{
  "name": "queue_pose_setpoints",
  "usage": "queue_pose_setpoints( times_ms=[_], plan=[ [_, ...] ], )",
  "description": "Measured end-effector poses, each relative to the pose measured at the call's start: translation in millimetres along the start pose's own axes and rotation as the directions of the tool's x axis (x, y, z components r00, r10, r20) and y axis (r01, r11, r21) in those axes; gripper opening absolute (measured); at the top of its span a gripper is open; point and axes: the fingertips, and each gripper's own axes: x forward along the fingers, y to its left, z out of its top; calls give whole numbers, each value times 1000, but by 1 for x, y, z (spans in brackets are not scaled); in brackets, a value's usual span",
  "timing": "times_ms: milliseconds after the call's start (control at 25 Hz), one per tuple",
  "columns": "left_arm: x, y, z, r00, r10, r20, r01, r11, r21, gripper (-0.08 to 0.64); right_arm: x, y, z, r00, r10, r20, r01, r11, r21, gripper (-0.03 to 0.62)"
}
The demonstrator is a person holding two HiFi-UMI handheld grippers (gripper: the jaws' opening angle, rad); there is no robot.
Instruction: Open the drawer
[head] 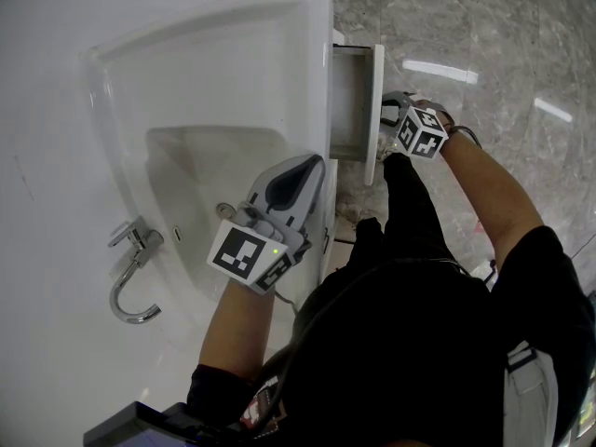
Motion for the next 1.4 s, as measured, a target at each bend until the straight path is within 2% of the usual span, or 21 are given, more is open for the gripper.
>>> queue_pose_setpoints(
  times_ms=[1400],
  plan=[
    [1,-1,-1,1000,-20,-4,20,1000,4,-5,-50,0,-67,999,-7,-54,9,1000,30,140]
  ],
)
